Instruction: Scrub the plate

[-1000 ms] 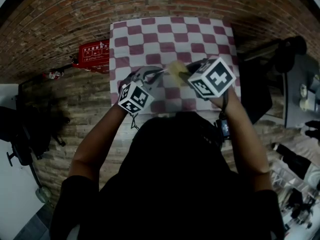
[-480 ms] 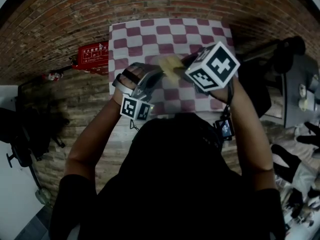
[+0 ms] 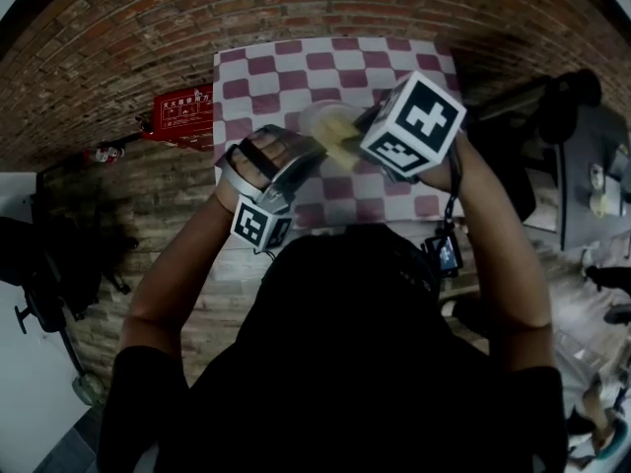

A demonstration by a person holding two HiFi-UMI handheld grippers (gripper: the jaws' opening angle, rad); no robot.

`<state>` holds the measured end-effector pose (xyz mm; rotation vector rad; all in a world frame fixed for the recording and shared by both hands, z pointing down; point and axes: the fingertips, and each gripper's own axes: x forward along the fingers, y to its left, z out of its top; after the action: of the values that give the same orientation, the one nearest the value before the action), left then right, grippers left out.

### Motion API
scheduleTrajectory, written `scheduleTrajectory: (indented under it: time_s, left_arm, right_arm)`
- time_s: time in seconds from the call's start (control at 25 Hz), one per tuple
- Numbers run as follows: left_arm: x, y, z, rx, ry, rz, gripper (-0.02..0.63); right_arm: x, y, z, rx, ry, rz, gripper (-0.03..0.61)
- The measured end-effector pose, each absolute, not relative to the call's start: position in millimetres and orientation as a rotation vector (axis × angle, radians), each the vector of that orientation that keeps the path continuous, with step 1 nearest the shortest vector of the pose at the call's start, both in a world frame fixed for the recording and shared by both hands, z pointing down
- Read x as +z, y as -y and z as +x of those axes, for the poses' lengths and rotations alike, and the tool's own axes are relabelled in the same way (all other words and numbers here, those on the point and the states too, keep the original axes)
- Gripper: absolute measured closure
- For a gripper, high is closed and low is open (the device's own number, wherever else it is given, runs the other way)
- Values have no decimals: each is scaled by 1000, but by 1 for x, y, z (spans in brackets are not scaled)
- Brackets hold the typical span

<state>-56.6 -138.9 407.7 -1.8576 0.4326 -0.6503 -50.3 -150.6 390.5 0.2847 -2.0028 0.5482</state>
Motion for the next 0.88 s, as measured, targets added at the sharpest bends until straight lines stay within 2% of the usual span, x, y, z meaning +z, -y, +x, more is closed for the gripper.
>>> scheduleTrajectory:
  time_s: [0.56, 0.88]
  left_arm:
    - [391, 124, -55, -607, -344, -1811, 591]
    - [384, 104, -38, -549, -263, -1781, 591]
  right_arm:
    - [438, 172, 28, 609, 1802, 330, 528]
    - [454, 192, 26, 550, 1764, 332, 528]
